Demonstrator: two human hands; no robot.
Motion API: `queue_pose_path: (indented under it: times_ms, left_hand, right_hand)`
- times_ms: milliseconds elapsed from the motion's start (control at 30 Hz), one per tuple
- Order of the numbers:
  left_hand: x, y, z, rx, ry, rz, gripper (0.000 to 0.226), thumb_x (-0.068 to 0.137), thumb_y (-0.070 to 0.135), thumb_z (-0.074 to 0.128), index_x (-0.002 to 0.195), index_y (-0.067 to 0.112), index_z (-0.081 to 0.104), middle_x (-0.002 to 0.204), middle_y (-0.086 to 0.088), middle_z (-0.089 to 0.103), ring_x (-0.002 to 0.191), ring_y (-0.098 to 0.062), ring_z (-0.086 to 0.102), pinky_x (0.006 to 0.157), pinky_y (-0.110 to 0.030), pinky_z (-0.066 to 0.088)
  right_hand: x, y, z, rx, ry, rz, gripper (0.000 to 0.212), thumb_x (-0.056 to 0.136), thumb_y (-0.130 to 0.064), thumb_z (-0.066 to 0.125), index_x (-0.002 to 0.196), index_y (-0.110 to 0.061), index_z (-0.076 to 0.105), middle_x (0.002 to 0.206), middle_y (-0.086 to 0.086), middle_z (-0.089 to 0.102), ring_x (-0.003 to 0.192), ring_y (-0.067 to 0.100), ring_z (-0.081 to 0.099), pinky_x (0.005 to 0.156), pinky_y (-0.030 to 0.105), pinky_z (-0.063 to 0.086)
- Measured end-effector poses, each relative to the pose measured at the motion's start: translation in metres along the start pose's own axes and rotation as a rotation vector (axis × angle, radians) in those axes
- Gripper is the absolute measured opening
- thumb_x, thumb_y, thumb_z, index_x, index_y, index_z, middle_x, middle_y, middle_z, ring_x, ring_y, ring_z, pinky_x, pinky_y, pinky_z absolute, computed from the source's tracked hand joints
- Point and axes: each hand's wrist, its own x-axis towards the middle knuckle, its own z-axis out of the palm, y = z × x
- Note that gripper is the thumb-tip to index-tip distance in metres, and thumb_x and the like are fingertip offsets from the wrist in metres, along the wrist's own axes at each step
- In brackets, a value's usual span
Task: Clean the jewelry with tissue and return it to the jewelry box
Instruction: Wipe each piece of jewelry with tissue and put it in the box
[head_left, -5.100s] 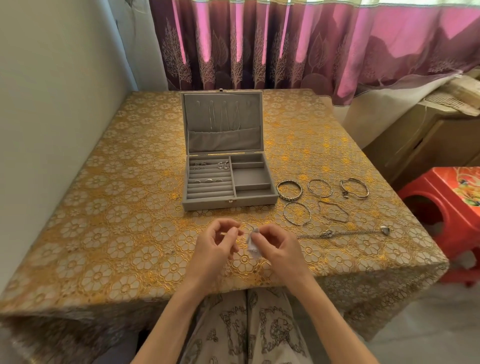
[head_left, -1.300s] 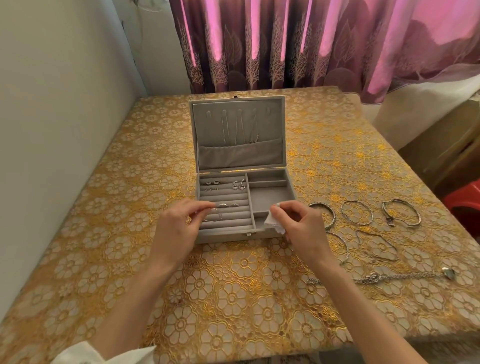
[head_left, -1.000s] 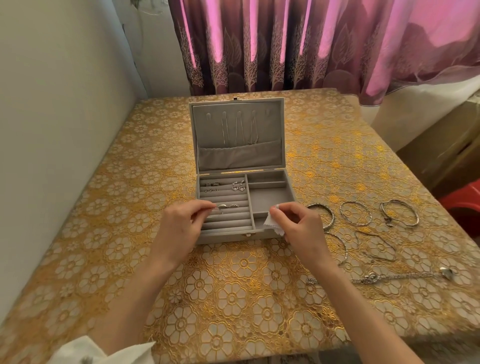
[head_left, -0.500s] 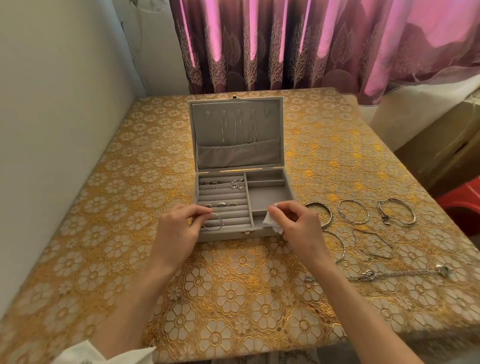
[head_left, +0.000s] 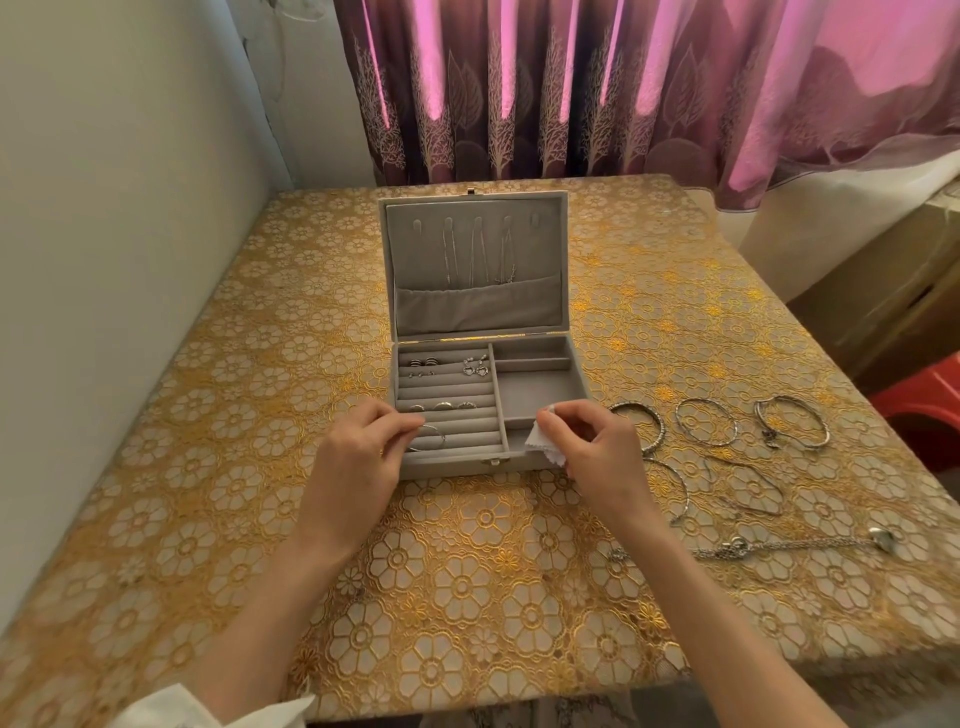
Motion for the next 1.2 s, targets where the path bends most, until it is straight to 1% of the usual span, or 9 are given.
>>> queue_pose_path:
  times_ms: [100,167,300,667,867,933,1033,1133,1200]
  left_hand:
    - [-0.002,0.002,-0.001,-0.008,0.003,0.001,0.02,0.08,0.007,0.067,0.101,0.008,0.068,0.086,0.0,0.064,0.072,-0.014,0.06,0.069,-0.033,0.055]
    - [-0.002,0.003,-0.002,0.001,0.001,0.018,0.013,0.081,0.007,0.067,0.094,0.009,0.069,0.085,-0.001,0.064,0.073,-0.016,0.061,0.068,-0.033,0.055]
    - [-0.002,0.008,-0.002,0.04,-0.023,0.061,0.012,0.077,0.001,0.07,0.088,0.006,0.071,0.081,-0.003,0.062,0.071,-0.014,0.057,0.064,-0.025,0.053]
    - [-0.012,0.006,0.0,0.053,-0.074,0.014,0.025,0.083,0.0,0.063,0.106,0.009,0.068,0.095,-0.003,0.066,0.085,-0.016,0.062,0.079,-0.031,0.054]
    - [-0.024,0.028,0.004,0.132,-0.023,-0.046,0.037,0.082,0.02,0.063,0.119,0.017,0.058,0.107,0.003,0.063,0.099,-0.012,0.056,0.089,-0.021,0.025]
    - [-0.027,0.047,0.01,0.097,-0.026,-0.014,0.035,0.081,0.022,0.06,0.116,0.018,0.059,0.106,0.005,0.062,0.101,-0.007,0.052,0.087,-0.017,0.023]
    - [-0.025,0.074,0.026,0.061,-0.054,0.068,0.026,0.081,0.02,0.063,0.106,0.019,0.065,0.097,0.008,0.063,0.095,-0.006,0.048,0.083,-0.017,0.027]
    - [-0.018,0.099,0.046,0.058,-0.128,0.129,0.019,0.08,0.02,0.067,0.1,0.02,0.069,0.09,0.009,0.063,0.09,-0.009,0.048,0.078,-0.019,0.028]
    - [-0.009,0.114,0.059,0.088,-0.191,0.174,0.023,0.082,0.019,0.067,0.104,0.02,0.068,0.094,0.006,0.064,0.092,-0.013,0.049,0.079,-0.023,0.029]
  right_hand:
    - [-0.001,-0.001,0.0,-0.01,-0.001,-0.004,0.009,0.085,-0.018,0.064,0.078,-0.024,0.064,0.073,-0.003,0.064,0.067,0.01,0.056,0.06,0.024,0.046]
    - [-0.001,-0.001,0.0,-0.017,0.0,-0.009,0.009,0.085,-0.018,0.064,0.078,-0.024,0.064,0.073,-0.003,0.064,0.069,0.011,0.057,0.063,0.026,0.047]
    - [-0.001,-0.002,0.001,-0.032,0.007,-0.008,0.007,0.085,-0.018,0.064,0.08,-0.023,0.065,0.074,-0.004,0.064,0.07,0.011,0.058,0.064,0.027,0.048]
    - [-0.006,-0.004,-0.003,0.014,-0.009,0.032,0.006,0.085,-0.019,0.064,0.081,-0.021,0.067,0.073,-0.002,0.063,0.067,0.011,0.055,0.056,0.022,0.043]
    - [-0.025,-0.003,-0.035,0.205,0.04,0.117,0.009,0.086,-0.013,0.06,0.087,-0.014,0.069,0.077,0.005,0.062,0.057,0.006,0.052,0.044,0.014,0.039]
    - [-0.033,0.003,-0.049,0.224,0.101,0.129,0.011,0.087,-0.014,0.059,0.084,-0.019,0.069,0.074,0.005,0.063,0.054,0.006,0.051,0.043,0.014,0.039]
    - [-0.046,0.015,-0.07,0.221,0.216,0.152,0.012,0.087,-0.016,0.059,0.086,-0.022,0.069,0.08,0.002,0.066,0.063,0.013,0.056,0.044,0.017,0.044]
    - [-0.054,0.026,-0.086,0.2,0.301,0.153,0.012,0.088,-0.016,0.058,0.09,-0.023,0.067,0.09,0.0,0.067,0.079,0.015,0.062,0.055,0.025,0.054]
    - [-0.054,0.033,-0.092,0.117,0.332,0.116,0.011,0.088,-0.016,0.058,0.092,-0.023,0.065,0.092,0.0,0.067,0.084,0.013,0.062,0.063,0.021,0.051]
